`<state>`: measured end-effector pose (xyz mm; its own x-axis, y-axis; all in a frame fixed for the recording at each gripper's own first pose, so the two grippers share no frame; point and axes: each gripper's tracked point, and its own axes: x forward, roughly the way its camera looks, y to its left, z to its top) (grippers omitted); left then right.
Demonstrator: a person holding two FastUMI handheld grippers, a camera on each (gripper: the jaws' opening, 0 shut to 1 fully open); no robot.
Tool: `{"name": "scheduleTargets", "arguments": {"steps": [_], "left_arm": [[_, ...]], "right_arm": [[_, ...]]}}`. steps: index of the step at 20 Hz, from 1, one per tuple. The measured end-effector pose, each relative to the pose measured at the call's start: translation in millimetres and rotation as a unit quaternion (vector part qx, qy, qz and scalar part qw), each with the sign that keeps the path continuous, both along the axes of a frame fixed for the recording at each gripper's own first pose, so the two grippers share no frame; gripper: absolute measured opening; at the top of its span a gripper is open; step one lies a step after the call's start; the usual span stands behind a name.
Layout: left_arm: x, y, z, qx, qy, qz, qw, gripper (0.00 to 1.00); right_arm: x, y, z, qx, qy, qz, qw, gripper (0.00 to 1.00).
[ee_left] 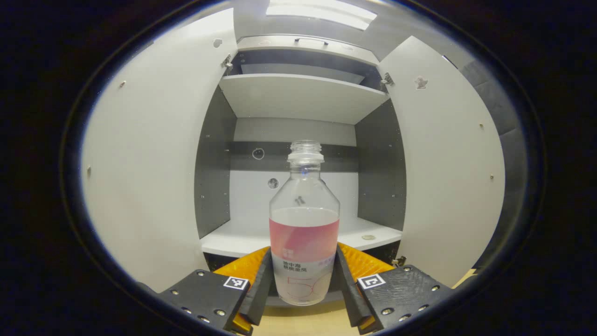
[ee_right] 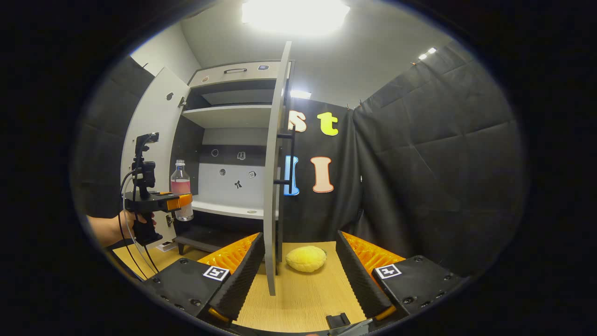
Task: Grasp the bottle in the cabinet with the left hand and place it on the coaster, then close the right door with the right hand and the left door with the left hand.
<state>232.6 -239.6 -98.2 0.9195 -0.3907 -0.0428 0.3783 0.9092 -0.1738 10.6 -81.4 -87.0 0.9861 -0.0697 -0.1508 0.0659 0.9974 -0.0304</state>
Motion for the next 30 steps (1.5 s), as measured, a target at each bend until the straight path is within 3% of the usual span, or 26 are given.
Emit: {"name": "scheduleTargets", "arguments": {"steps": [14,30], "left_arm": [[-101.4,23.1,-71.5,-0.013,0.031,0.007,0.999,0.70],[-179.2,2.2,-185.7,-0.003,0.102,-0.039,0.994,0.70]], "right_arm": [[-14.1,14.6,-3.7,-0.005,0.004,0.041,0.999,0.98],[-16.6,32.0,-17.2,-0.014,0.030,0.062,0.998,0.98]]}}
